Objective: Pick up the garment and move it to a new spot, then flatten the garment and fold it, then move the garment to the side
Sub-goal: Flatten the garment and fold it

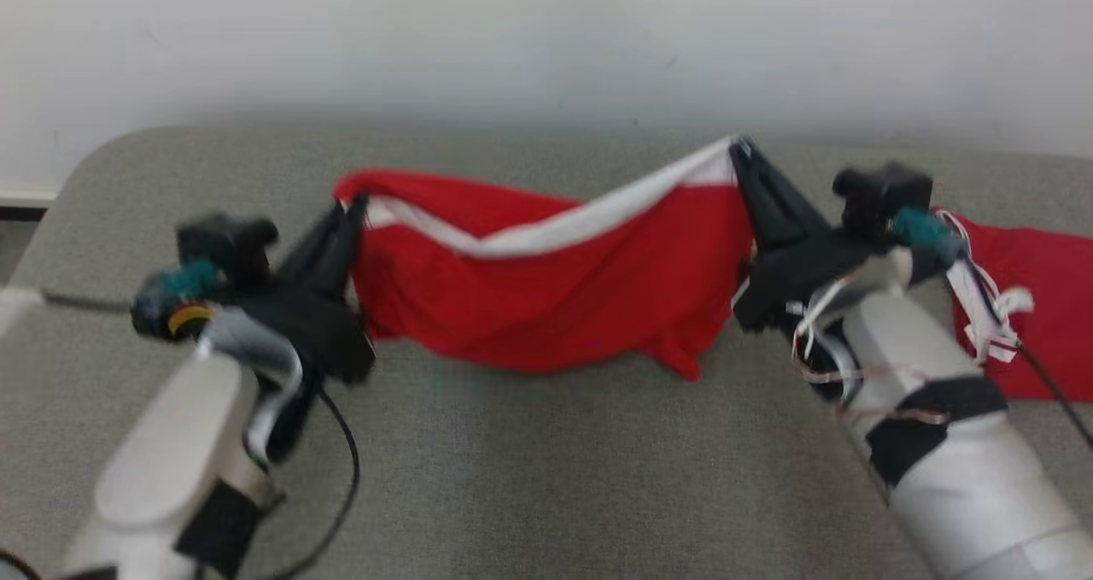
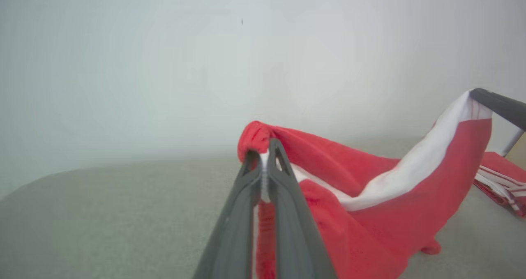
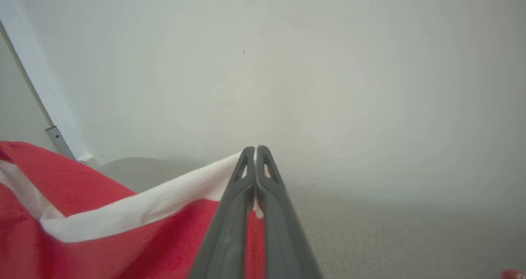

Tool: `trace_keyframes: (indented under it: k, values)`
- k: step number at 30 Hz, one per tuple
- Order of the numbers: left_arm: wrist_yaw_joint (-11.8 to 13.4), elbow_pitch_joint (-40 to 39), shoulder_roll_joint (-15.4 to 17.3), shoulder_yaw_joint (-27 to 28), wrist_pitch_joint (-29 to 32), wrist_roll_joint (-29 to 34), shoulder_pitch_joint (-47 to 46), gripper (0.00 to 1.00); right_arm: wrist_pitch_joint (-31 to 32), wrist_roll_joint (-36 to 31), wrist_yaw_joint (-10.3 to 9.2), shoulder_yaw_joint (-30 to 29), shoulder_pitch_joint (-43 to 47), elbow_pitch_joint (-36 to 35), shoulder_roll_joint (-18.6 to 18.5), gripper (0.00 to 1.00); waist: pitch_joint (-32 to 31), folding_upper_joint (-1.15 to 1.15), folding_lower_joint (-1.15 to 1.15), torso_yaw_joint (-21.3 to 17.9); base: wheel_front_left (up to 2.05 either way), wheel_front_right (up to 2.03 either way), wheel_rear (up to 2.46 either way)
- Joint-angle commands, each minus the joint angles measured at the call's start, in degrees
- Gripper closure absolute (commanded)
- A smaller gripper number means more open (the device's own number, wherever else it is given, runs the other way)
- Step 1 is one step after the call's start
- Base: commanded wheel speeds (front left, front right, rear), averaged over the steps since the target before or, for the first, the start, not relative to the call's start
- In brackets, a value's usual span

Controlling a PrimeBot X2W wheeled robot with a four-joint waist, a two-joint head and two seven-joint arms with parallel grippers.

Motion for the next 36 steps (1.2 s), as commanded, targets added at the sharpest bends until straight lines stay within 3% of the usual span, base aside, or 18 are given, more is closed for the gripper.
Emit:
trace_keyframes:
  k: [1, 3, 9, 12, 20, 27, 36]
  values:
    - [0.13, 1.22, 0.98, 0.68, 1.94, -2.80, -5.98, 1.00, 0.76, 1.20, -0.14, 0.89, -5.25, 0.96, -0.28, 1.00, 8.20, -0.01, 0.00, -2.18, 0.00, 0.00, 0.00]
    - [0.13, 2.31, 1.73, 0.90, 3.04, -3.93, -10.14, 1.00, 1.52, 1.92, -0.14, 1.64, -8.74, 1.95, -0.41, 1.00, 10.14, -0.01, 0.00, -2.51, 0.00, 0.00, 0.00]
    - [0.13, 8.90, 4.90, -0.32, 7.28, -4.56, -34.29, 1.00, 4.65, 5.31, -0.14, 3.82, -31.17, 7.70, -1.89, 1.00, 22.01, -0.01, 0.00, -3.97, 0.00, 0.00, 0.00]
    - [0.13, 12.74, 4.86, 0.04, 7.38, -5.15, -44.89, 1.00, 4.55, 5.71, -0.14, 4.26, -40.48, 10.55, -2.48, 1.00, 26.03, -0.01, 0.00, -4.37, 0.00, 0.00, 0.00]
    - [0.13, 20.35, 4.54, -0.61, 4.76, -5.47, -62.76, 1.00, 0.84, 6.34, -0.14, 6.09, -55.34, 16.77, -1.97, 1.00, 28.53, -0.01, 0.00, -5.84, 0.00, 0.00, 0.00]
    - [0.13, 22.98, 5.40, -5.02, 0.81, -7.82, -65.54, 1.00, -1.76, 7.75, -0.14, 10.58, -58.01, 18.75, -2.17, 1.00, 28.37, -0.01, 0.00, -5.95, 0.00, 0.00, 0.00]
    - [0.13, 18.36, 6.05, -7.37, -6.08, -16.14, -51.14, 1.00, -3.45, 11.85, -0.14, 16.75, -46.23, 14.10, -4.91, 1.00, 22.02, -0.01, 0.00, -5.68, 0.00, 0.00, 0.00]
